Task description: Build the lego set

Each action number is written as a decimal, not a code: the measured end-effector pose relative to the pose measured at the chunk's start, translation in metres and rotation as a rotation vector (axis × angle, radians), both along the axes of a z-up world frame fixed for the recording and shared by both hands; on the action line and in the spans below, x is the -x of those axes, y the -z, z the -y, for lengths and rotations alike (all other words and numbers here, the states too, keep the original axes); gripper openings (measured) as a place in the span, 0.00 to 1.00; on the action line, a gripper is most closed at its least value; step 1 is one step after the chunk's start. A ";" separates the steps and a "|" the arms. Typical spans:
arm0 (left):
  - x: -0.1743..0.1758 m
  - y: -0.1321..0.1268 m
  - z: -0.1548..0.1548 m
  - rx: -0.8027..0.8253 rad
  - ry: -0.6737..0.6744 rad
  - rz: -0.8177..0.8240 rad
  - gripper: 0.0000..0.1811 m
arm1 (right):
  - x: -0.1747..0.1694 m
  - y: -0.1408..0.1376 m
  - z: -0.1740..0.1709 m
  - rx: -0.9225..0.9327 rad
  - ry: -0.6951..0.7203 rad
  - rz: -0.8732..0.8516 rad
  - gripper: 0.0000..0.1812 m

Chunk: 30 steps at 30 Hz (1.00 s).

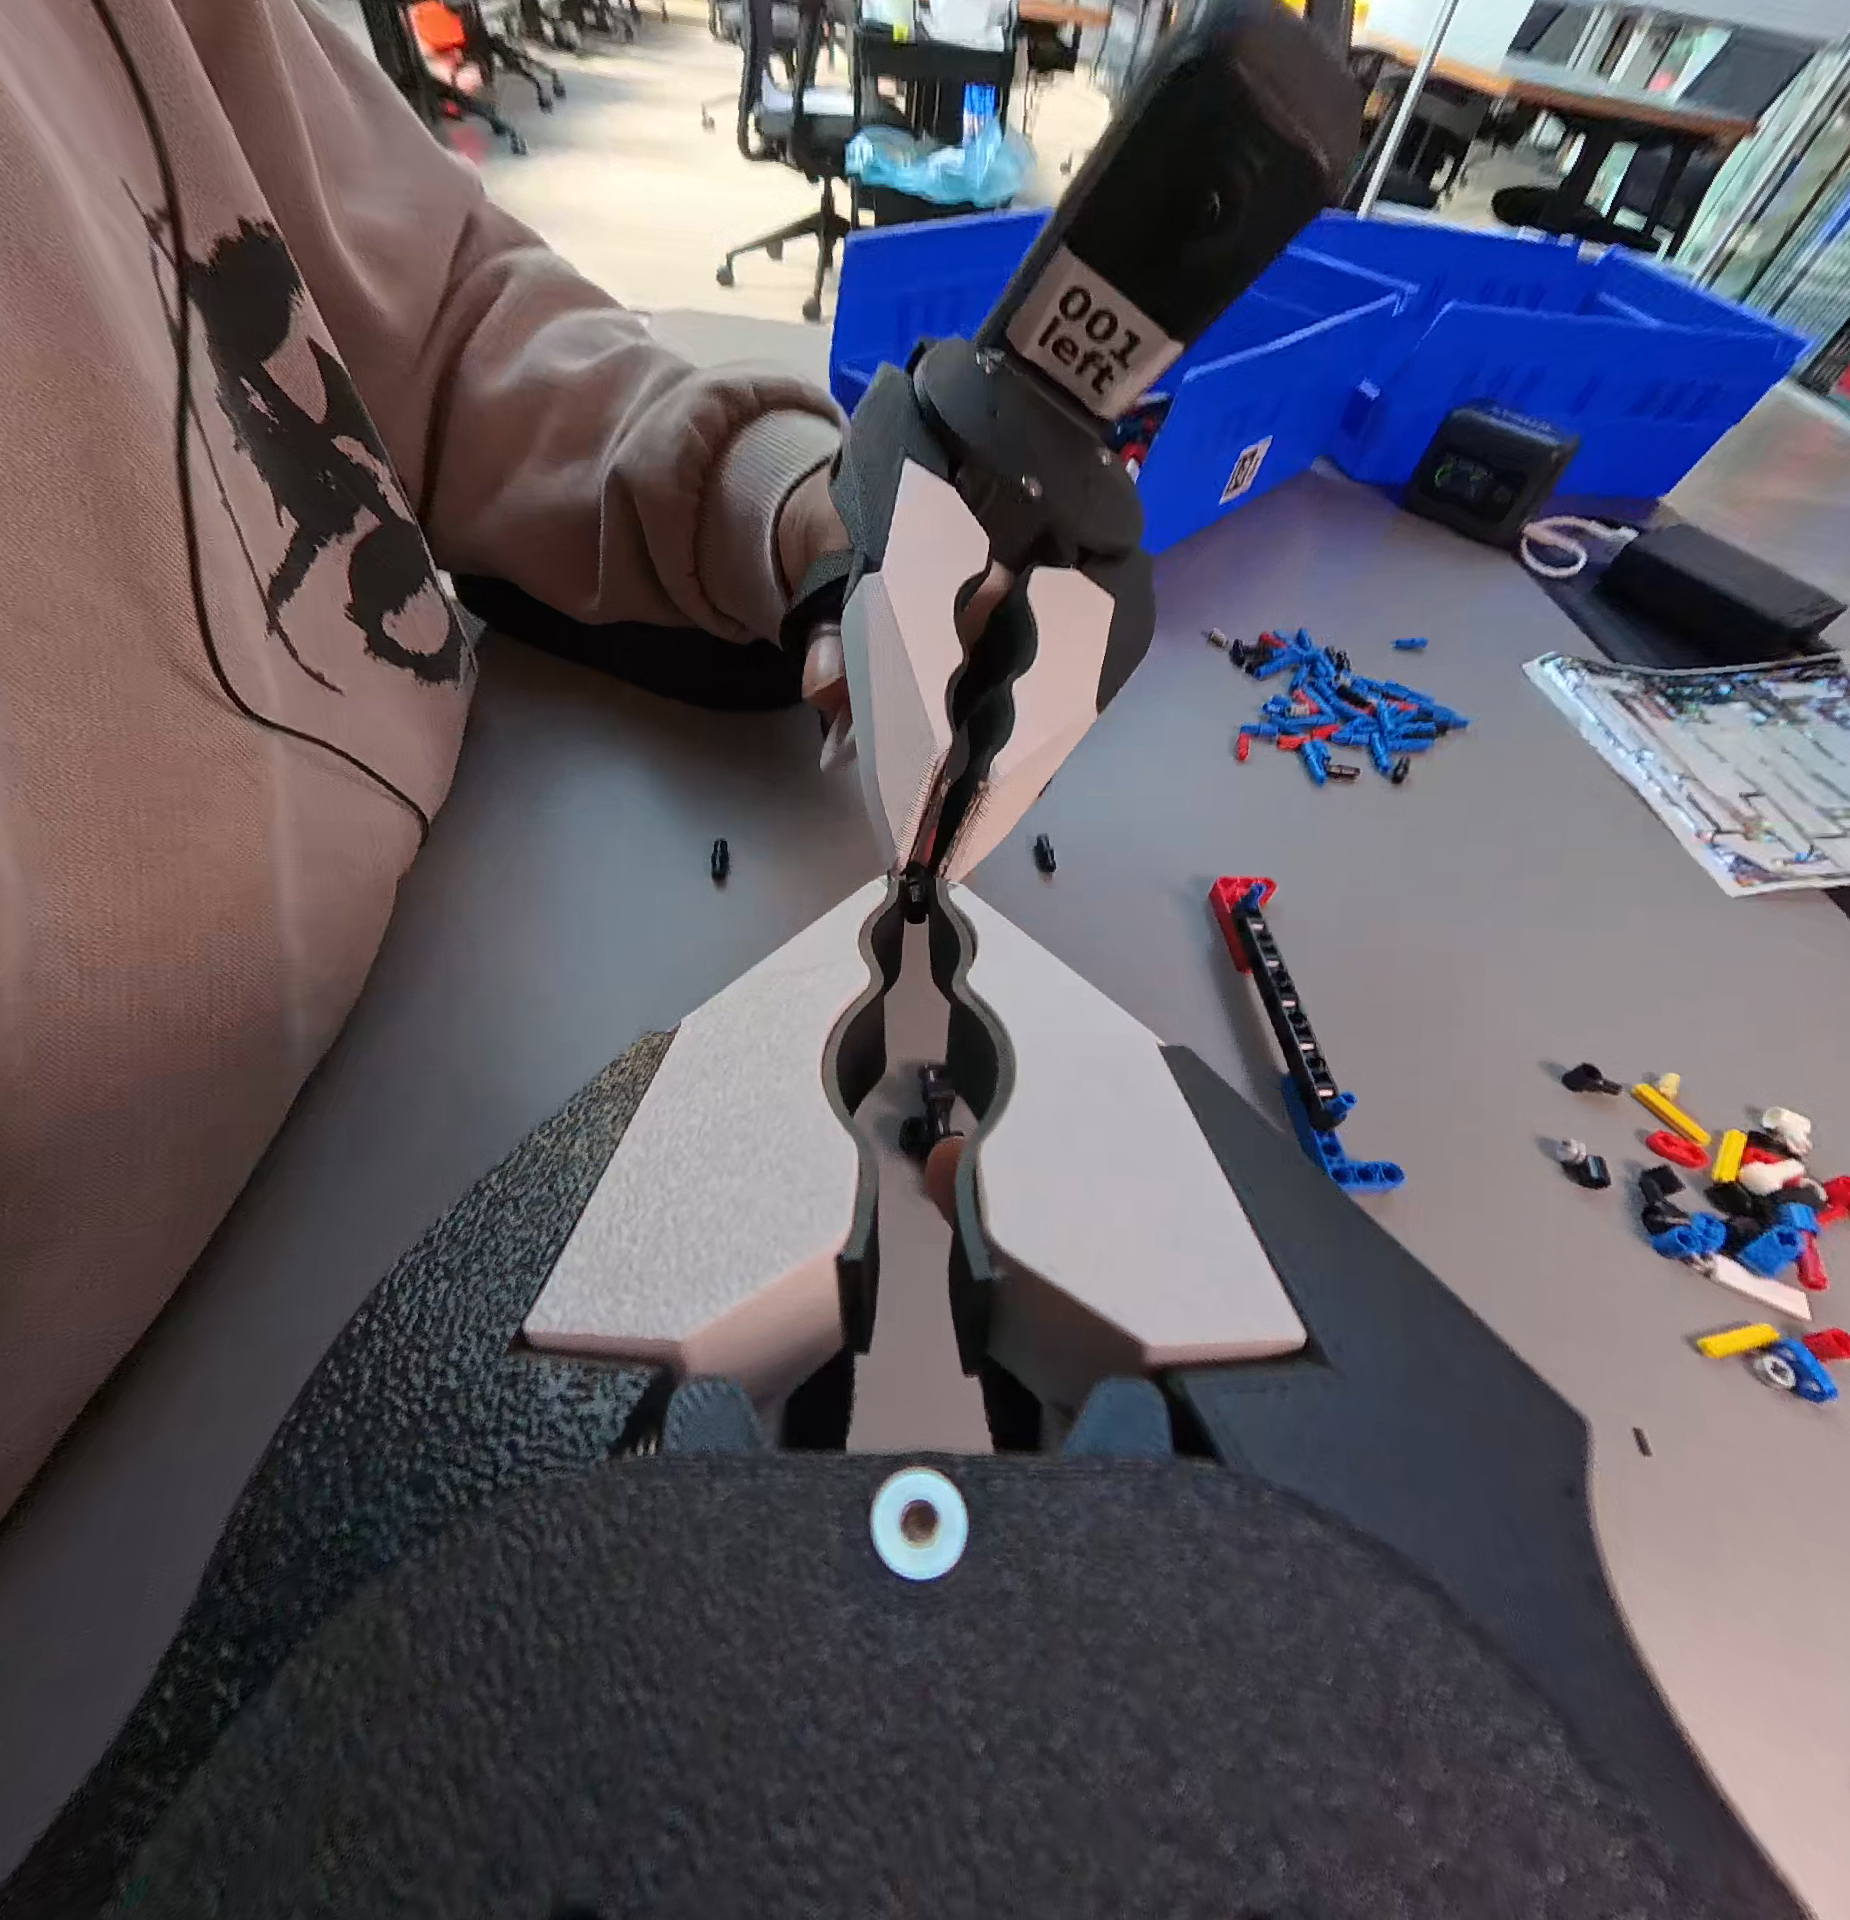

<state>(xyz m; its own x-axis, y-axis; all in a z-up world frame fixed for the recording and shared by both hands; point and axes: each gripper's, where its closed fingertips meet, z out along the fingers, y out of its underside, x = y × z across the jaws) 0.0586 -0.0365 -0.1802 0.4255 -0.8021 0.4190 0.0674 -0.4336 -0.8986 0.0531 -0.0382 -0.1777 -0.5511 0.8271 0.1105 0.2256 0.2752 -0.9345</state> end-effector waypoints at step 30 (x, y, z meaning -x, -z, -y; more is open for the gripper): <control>0.016 0.094 -0.013 -0.081 -0.024 -0.660 0.07 | -0.001 0.091 -0.009 -0.718 -0.152 0.770 0.01</control>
<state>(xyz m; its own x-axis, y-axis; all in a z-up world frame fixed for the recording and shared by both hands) 0.0431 -0.0231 -0.2742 0.5901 -0.8073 0.0032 -0.4993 -0.3681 -0.7844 0.0546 -0.0296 -0.2688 -0.7722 0.6234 0.1230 0.6041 0.7803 -0.1621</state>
